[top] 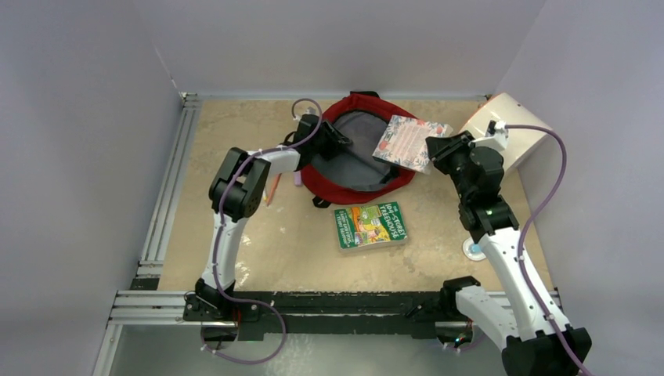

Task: Pack the student bag
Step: Place the book in the student bag.

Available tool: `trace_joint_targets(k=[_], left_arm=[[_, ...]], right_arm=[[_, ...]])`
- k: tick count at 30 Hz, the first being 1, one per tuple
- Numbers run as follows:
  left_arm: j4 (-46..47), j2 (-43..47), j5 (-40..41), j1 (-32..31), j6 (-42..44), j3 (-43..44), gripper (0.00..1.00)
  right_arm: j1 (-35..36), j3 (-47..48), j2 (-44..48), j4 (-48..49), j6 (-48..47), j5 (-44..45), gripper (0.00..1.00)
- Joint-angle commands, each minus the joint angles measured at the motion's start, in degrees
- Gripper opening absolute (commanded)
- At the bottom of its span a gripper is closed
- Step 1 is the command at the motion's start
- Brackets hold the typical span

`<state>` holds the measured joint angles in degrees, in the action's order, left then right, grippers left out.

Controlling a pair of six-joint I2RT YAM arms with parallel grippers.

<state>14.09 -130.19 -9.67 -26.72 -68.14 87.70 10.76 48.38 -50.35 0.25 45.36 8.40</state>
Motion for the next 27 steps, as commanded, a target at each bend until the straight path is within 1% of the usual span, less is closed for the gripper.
trace_joint_targets(k=[1, 3, 8, 11, 12, 14, 17, 20, 24, 27], left_arm=[[4.3, -0.5, -2.4, 2.3, 4.2, 2.7, 0.34], [3.1, -0.5, -4.0, 3.0, 5.3, 4.8, 0.26], [1.2, -0.2, -5.7, 3.3, 8.7, 9.6, 0.13], [-1.4, 0.2, -6.7, 3.3, 9.6, 11.9, 0.03], [-2.2, 0.4, -6.9, 3.3, 9.6, 12.4, 0.01], [-3.5, 1.1, -7.4, 3.3, 9.5, 13.0, 0.00], [-6.5, 2.1, -7.4, 3.3, 9.2, 14.0, 0.00], [-10.8, 2.5, -6.2, 3.3, 8.4, 16.0, 0.00], [-22.3, 0.2, -5.2, 3.3, 8.5, 23.8, 0.00], [-24.8, 0.1, -4.7, 3.3, 7.6, 25.4, 0.00]], right_arm=[[0.0, 1.2, 2.9, 8.9, -1.3, 0.2, 0.00], [0.0, 0.7, 3.6, 10.7, -3.1, -0.4, 0.00], [0.0, 0.4, 3.9, 14.6, -6.5, -1.8, 0.00], [0.0, 1.1, 3.0, 15.6, -8.5, -2.2, 0.00], [0.0, 1.1, 2.8, 16.3, -9.4, -2.6, 0.00], [0.0, 0.4, 2.5, 19.1, -10.7, -3.4, 0.00], [0.4, -1.2, 2.4, 23.5, -13.7, -6.9, 0.00], [1.8, -1.2, 0.9, 24.5, -17.7, -8.9, 0.00], [6.5, -0.5, -1.2, 25.1, -23.2, -9.8, 0.00], [12.0, -1.5, -1.2, 27.6, -28.6, -8.6, 0.00]])
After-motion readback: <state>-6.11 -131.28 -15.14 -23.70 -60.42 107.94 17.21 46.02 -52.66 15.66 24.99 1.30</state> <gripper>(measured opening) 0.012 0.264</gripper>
